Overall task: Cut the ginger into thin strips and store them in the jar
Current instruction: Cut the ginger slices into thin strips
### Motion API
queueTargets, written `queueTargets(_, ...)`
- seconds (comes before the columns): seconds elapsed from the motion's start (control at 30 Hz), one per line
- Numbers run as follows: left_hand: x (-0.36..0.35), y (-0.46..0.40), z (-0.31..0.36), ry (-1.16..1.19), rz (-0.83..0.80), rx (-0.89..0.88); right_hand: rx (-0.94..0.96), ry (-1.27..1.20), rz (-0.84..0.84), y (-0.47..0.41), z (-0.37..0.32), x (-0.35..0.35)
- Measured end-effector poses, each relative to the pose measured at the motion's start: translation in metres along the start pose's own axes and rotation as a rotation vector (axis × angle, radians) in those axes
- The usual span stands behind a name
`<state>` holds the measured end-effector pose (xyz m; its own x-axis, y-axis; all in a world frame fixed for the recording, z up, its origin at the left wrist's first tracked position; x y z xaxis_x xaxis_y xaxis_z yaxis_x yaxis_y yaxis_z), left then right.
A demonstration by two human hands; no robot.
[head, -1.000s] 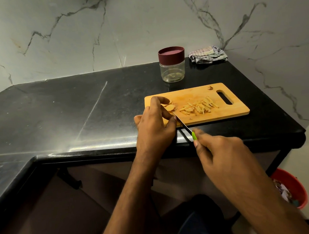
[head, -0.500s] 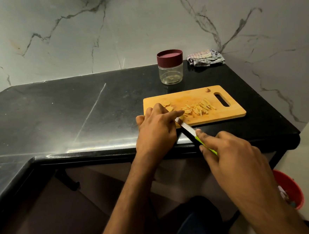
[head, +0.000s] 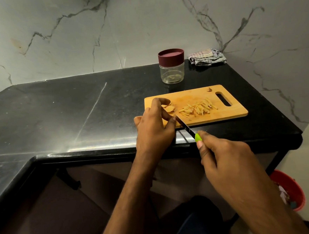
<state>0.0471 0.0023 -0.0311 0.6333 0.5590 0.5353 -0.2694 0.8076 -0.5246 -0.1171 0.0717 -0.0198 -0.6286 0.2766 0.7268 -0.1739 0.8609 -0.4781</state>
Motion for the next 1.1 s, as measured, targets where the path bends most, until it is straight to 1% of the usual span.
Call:
queueTargets(0.2, -0.002, -0.001, -0.001, 0.008, -0.031, 0.015, -0.032, -0.038, -0.032, -0.005, -0.002, -0.009)
queueTargets(0.43, 0.0, 0.0, -0.001, -0.005, -0.005, 0.033, -0.069, -0.014, -0.118, -0.005, 0.005, -0.005)
queueTargets(0.5, 0.0, 0.0, -0.002, -0.012, -0.002, 0.027, -0.069, 0.023, -0.093, 0.0, 0.006, 0.001)
queueTargets(0.6, 0.001, 0.001, 0.002, -0.045, -0.005, -0.007, -0.026, 0.135, -0.009, 0.0, 0.008, 0.007)
queueTargets(0.7, 0.001, 0.003, 0.009, -0.129, -0.001, -0.084, -0.019, 0.234, 0.001, -0.002, 0.013, 0.005)
queueTargets(0.93, -0.008, 0.004, 0.016, -0.299, -0.149, -0.159, -0.018, 0.269, -0.006, -0.003, 0.013, 0.002)
queueTargets(1.0, -0.009, 0.003, 0.015, -0.276, -0.146, -0.164, -0.019, 0.252, 0.008, -0.002, 0.014, 0.003)
queueTargets(1.1, -0.006, 0.001, 0.008, -0.141, -0.097, -0.104, -0.032, 0.169, 0.047, -0.001, 0.016, 0.007)
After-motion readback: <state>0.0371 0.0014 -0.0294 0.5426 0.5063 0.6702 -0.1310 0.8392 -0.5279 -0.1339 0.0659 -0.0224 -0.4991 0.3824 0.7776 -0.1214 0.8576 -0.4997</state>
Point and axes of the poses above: each hand's wrist, its own y-axis away from the middle knuckle, its own x-axis out of the back of the hand, z = x × y, the point moved 8 cm from there along -y, towards the middle knuckle, and after that the axes turned 7 degrees about z, right-handed, at the moved point
